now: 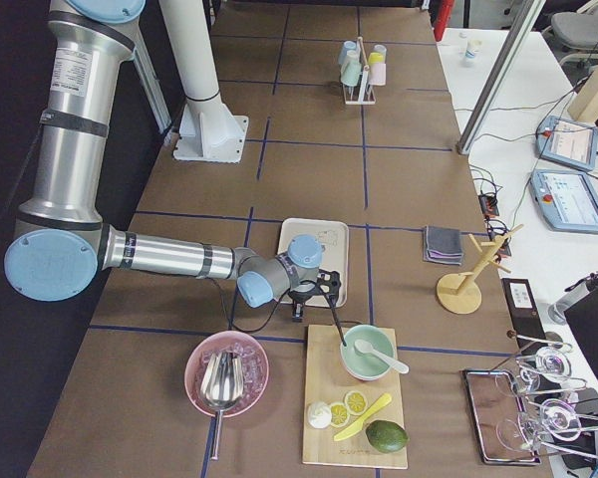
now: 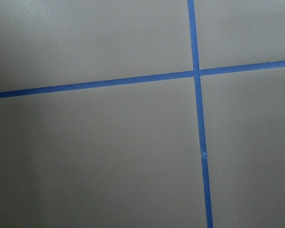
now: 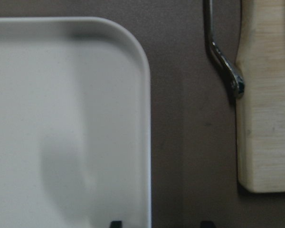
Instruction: Pick up and place green cup on tray
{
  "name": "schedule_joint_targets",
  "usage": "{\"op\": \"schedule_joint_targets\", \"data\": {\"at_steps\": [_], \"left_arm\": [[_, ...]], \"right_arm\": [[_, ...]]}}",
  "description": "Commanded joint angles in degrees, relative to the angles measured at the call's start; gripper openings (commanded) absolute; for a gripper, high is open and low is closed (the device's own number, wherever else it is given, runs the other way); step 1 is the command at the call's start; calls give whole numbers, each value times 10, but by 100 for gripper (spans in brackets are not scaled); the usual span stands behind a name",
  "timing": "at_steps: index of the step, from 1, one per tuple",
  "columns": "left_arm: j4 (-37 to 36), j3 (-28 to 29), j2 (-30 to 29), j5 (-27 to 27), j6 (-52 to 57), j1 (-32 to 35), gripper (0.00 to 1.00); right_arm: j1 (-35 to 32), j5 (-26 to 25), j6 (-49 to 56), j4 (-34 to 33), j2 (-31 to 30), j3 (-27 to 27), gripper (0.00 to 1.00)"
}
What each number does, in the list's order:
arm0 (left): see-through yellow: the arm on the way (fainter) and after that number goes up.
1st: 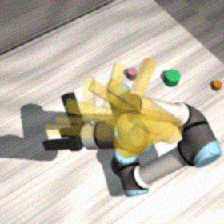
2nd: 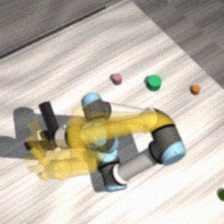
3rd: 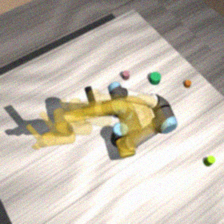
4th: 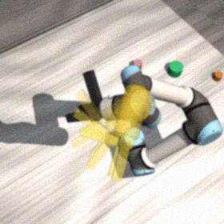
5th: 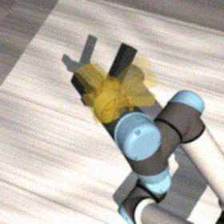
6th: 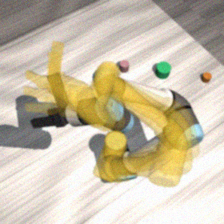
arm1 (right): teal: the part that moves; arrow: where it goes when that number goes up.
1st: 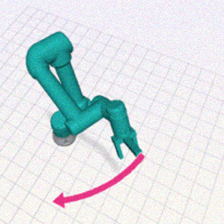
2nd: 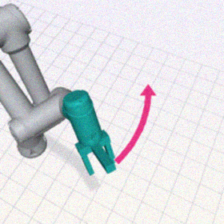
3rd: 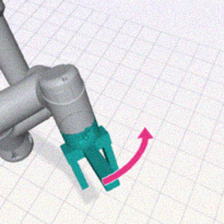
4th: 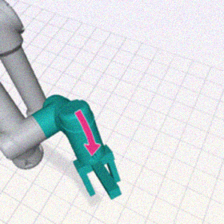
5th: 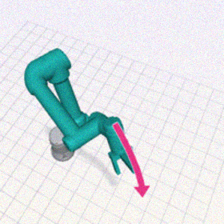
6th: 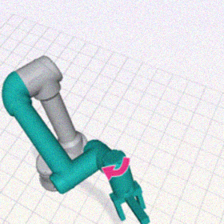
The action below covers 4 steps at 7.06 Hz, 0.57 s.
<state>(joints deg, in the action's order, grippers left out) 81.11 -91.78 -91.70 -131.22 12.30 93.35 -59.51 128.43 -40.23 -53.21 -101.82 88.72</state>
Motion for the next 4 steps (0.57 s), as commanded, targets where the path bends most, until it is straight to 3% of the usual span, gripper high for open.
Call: {"op": "schedule_joint_targets", "data": {"at_steps": [1, 2, 4], "left_arm": [[0, 0, -2, 0, 0, 0, 100], [0, 1, -2, 0, 0, 0, 100], [0, 0, -4, 0, 0, 0, 100]], "right_arm": [[-1, 0, 2, 0, 0, 0, 9], [-1, 0, 2, 1, 0, 4, 0], [-1, 0, 1, 22, 0, 4, 0]]}}
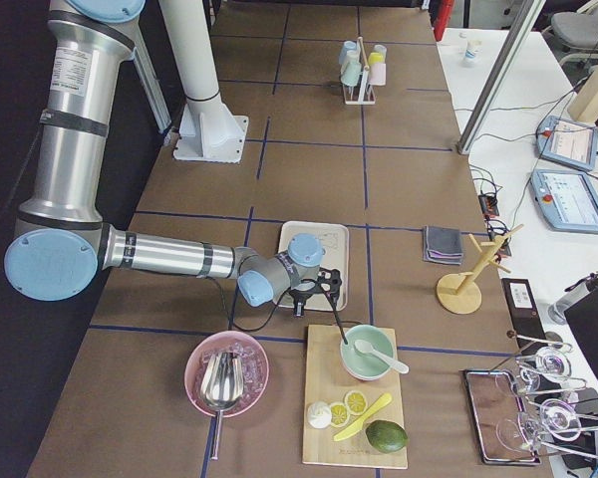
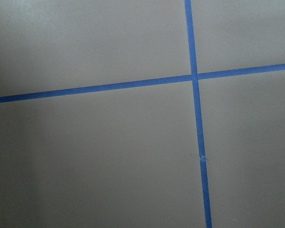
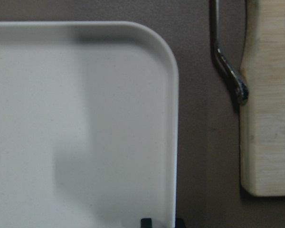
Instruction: Pick up and place green cup on tray
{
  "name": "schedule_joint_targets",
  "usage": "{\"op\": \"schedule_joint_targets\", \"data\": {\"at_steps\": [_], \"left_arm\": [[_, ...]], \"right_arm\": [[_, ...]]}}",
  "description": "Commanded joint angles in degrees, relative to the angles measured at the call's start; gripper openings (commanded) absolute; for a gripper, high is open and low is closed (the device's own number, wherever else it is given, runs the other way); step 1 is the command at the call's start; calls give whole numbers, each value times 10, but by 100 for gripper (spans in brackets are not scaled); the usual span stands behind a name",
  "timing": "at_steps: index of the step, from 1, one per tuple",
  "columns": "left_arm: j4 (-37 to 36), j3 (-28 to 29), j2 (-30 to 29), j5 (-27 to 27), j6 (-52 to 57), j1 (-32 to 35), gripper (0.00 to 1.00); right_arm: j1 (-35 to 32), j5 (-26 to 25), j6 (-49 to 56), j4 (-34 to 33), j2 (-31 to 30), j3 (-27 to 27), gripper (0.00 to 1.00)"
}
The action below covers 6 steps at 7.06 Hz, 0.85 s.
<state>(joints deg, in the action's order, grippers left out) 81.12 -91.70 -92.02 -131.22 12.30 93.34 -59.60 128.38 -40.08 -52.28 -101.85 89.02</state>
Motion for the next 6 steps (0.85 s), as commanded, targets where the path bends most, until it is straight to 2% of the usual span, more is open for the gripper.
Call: {"op": "schedule_joint_targets", "data": {"at_steps": [1, 6], "left_arm": [[0, 0, -1, 0, 0, 0, 100], [-1, -1, -1, 0, -1, 0, 100]], "right_arm": [[0, 0, -1, 13, 0, 0, 0], [-2, 0, -2, 15, 1, 19, 0]]}}
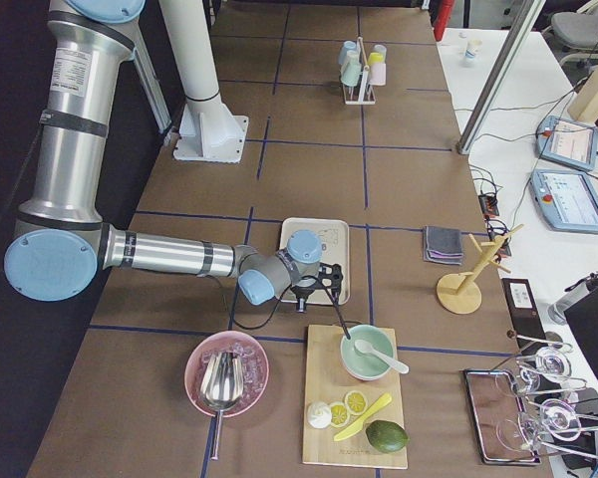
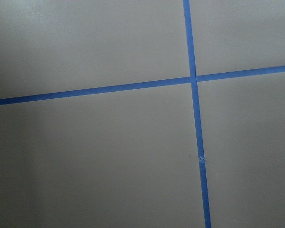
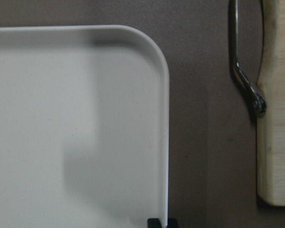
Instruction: Pick up and place green cup on tray
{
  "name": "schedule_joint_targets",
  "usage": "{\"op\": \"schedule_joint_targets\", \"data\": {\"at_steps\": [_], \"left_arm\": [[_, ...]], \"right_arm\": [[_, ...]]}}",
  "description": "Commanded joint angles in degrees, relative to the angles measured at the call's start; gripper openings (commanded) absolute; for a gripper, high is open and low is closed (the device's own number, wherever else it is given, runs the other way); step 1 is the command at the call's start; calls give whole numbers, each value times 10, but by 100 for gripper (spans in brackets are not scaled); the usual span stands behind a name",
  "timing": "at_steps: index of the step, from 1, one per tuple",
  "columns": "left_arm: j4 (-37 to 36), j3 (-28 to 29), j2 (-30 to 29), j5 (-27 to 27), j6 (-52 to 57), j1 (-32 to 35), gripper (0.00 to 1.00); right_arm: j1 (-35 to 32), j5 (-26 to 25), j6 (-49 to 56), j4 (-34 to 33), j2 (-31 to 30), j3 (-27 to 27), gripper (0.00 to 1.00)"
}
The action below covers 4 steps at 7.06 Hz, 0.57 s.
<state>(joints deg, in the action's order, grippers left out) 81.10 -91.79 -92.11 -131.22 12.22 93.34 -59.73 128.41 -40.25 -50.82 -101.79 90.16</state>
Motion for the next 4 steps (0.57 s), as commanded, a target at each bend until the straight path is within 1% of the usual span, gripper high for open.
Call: {"op": "schedule_joint_targets", "data": {"at_steps": [1, 2, 4], "left_arm": [[-1, 0, 0, 0, 0, 0, 100], [-1, -1, 0, 0, 0, 0, 100], [-1, -4, 0, 0, -1, 0, 100]], "right_arm": [[-1, 3, 0, 0, -1, 23, 0], [-2, 7, 0, 0, -3, 43, 0], [-35, 69, -2, -1, 1, 81, 0]]}}
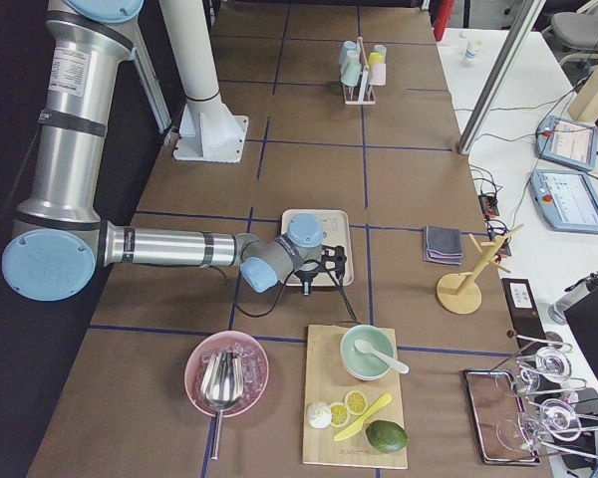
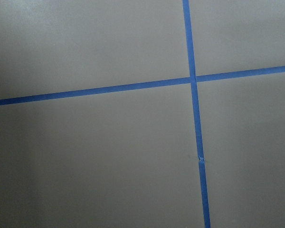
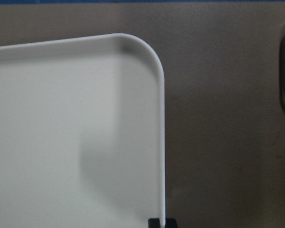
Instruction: Pick up and place green cup on tray
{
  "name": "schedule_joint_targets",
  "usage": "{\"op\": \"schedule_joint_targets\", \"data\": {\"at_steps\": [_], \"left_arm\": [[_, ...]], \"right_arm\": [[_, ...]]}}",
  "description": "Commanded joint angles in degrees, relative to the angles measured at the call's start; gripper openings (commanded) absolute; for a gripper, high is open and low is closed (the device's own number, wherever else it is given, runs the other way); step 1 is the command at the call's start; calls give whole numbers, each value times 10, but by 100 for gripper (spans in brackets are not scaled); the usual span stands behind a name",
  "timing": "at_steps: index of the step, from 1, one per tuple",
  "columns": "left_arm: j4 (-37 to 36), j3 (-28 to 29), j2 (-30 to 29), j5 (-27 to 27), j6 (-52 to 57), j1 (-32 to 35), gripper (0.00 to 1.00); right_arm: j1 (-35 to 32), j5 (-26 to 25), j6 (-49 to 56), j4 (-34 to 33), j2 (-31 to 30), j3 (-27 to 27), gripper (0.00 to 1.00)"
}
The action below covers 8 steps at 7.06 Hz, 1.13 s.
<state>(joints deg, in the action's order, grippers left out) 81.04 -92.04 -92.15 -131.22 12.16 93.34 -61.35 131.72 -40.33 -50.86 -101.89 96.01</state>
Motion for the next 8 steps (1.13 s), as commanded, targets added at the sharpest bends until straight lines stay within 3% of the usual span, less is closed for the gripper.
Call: {"op": "schedule_joint_targets", "data": {"at_steps": [1, 4, 6, 7, 8], "left_arm": [[0, -2, 0, 0, 0, 0, 100], [0, -1, 0, 0, 0, 0, 100], [0, -2, 0, 0, -1, 0, 100], [-1, -2, 0, 0, -1, 0, 100], [-1, -7, 1, -1, -4, 0, 100]], "right_arm": [[-32, 61, -2, 0, 4, 35, 0], [-37, 118, -95, 0, 83, 44, 0], [-20, 117, -211, 1, 135, 57, 0], [15, 99, -283, 1, 177, 62, 0], [68, 39, -351, 1, 216, 64, 0]]}}
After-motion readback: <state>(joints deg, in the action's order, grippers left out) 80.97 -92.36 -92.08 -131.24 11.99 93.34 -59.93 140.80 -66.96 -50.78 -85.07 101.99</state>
